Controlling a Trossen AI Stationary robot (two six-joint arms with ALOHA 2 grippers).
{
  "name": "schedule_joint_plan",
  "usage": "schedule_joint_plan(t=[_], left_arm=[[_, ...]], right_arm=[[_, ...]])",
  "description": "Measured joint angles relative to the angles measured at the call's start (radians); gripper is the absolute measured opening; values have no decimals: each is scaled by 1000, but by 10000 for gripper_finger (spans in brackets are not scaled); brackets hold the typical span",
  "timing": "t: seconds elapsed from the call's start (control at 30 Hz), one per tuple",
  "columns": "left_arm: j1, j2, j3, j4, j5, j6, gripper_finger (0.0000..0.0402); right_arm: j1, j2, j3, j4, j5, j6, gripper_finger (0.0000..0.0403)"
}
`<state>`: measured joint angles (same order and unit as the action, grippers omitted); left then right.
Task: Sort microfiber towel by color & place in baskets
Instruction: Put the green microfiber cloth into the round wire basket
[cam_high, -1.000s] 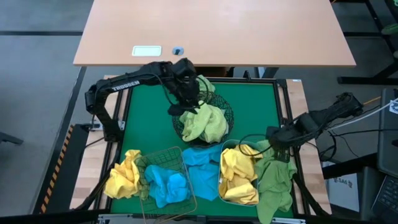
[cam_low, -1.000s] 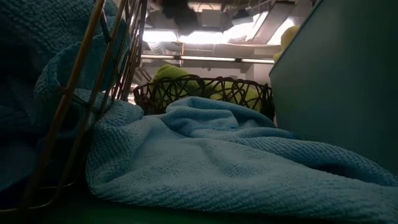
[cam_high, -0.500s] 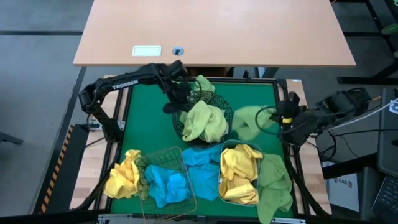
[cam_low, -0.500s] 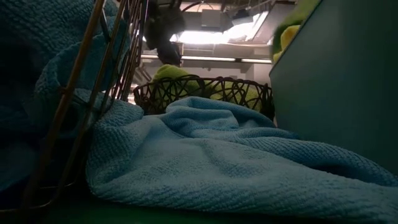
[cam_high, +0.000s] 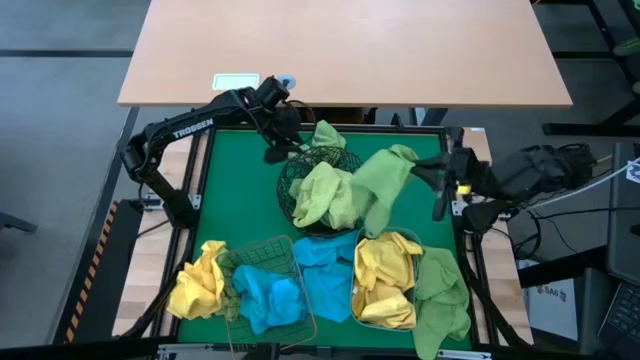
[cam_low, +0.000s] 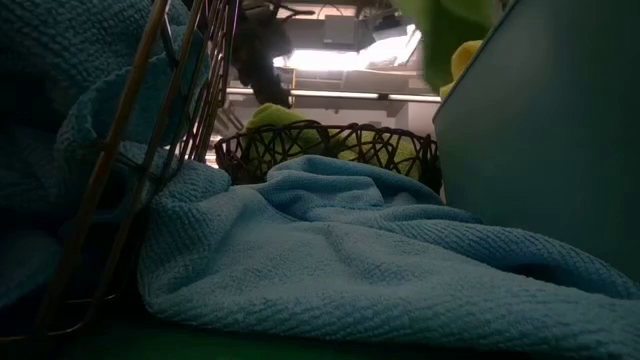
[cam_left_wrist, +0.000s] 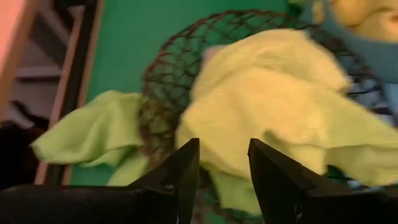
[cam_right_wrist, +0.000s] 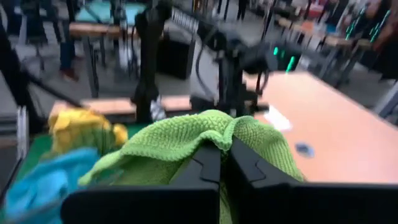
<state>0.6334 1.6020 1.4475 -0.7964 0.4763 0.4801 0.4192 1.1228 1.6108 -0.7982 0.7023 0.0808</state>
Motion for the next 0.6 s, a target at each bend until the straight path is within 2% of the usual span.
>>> schedule_joint_plan(t=[0.17, 0.27, 0.4, 0.6], left_arm=[[2, 0, 0, -1, -105, -1, 133], [1, 1, 0, -2, -165, 0, 133], [1, 1, 0, -4, -259, -3, 133], [0, 1, 0, -5, -365, -7, 133]], right_arm=[[-111, 31, 0, 112, -122, -102, 2], [-185, 64, 0, 117, -204, -114, 2], [-279, 127, -16, 114, -260, -156, 2], [-432, 244, -101, 104, -399, -168, 2]])
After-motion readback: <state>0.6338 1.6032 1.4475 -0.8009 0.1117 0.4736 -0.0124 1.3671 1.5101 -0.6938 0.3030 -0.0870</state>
